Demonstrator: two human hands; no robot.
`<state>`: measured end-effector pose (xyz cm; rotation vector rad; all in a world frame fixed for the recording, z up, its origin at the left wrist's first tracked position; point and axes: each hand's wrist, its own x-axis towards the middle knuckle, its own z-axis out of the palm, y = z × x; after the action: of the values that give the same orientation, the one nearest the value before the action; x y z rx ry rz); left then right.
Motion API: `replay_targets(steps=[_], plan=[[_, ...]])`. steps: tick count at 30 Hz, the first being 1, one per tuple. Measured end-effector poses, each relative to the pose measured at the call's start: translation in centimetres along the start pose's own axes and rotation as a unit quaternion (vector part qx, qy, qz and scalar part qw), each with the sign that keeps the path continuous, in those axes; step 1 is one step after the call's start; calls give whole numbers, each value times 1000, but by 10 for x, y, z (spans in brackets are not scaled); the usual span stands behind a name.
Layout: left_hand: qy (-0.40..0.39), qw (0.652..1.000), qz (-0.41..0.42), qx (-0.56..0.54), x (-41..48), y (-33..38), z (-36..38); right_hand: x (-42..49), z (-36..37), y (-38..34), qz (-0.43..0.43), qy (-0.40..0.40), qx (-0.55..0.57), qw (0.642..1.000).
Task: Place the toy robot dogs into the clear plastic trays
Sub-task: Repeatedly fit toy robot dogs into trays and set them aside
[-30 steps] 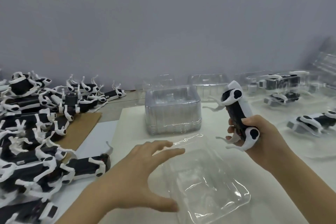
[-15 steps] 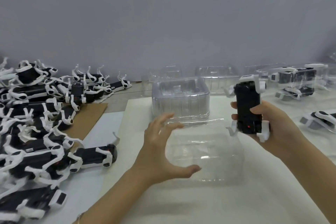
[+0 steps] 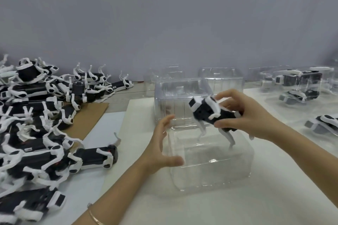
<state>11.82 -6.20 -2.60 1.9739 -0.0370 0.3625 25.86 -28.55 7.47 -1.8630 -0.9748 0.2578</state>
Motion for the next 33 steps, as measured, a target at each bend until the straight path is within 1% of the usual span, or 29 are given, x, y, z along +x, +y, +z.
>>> replay_targets(steps=[2, 4, 6, 8, 12, 14, 15, 17, 18, 20, 22, 23, 24, 25, 26, 27, 28, 29, 30, 31, 32, 33], plan=[[-9, 999, 18, 36, -1, -2, 2, 7, 6, 0, -11, -55, -96, 994], [-12, 998, 32, 56, 2, -4, 1, 13, 14, 4, -19, -103, -159, 982], [3, 998, 34, 46, 5, -8, -4, 18, 20, 9, -32, -132, -201, 970], [11, 999, 29, 41, 8, -13, -10, 24, 25, 13, -44, -138, -236, 961], [8, 1000, 14, 24, 13, -17, -14, 38, 33, 23, -55, -169, -266, 947], [-3, 1000, 15, 21, 14, -20, -14, 40, 39, 26, -72, -175, -300, 935], [-8, 1000, 18, 23, 15, -21, -14, 42, 41, 29, -107, -168, -334, 921], [-12, 999, 23, 31, 15, -22, -14, 42, 45, 35, -186, -144, -410, 881], [-13, 999, 29, 37, 15, -21, -14, 42, 46, 36, -202, -132, -439, 866], [-17, 997, 45, 62, 15, -19, -13, 43, 46, 36, -193, -122, -473, 851], [-16, 996, 42, 78, 14, -14, -12, 43, 43, 33, -163, -133, -493, 844], [-15, 996, 41, 81, 13, -12, -13, 41, 40, 31, -144, -132, -477, 857], [-10, 996, 44, 81, 10, -10, -14, 37, 37, 29, -121, -108, -434, 886], [-3, 996, 44, 74, 7, -8, -14, 33, 34, 28, -92, -50, -361, 927], [12, 998, 30, 54, 5, -6, -13, 27, 31, 30, -56, 34, -272, 960], [42, 999, -3, 24, 4, -1, -11, 21, 29, 35, -3, 110, -185, 976], [87, 995, -46, -16, 3, 3, -7, 15, 28, 39, 71, 144, -115, 980], [123, 986, -93, -57, 4, 7, -2, 9, 27, 43, 154, 120, -65, 979], [132, 975, -147, -102, 6, 12, 4, 3, 28, 47, 222, 59, -19, 973], [127, 963, -187, -145, 8, 15, 9, -2, 30, 49, 261, -5, 32, 965], [127, 953, -213, -174, 11, 17, 15, -6, 33, 48, 271, -43, 85, 958], [135, 948, -220, -187, 14, 19, 20, -7, 35, 47, 259, -44, 133, 956]])
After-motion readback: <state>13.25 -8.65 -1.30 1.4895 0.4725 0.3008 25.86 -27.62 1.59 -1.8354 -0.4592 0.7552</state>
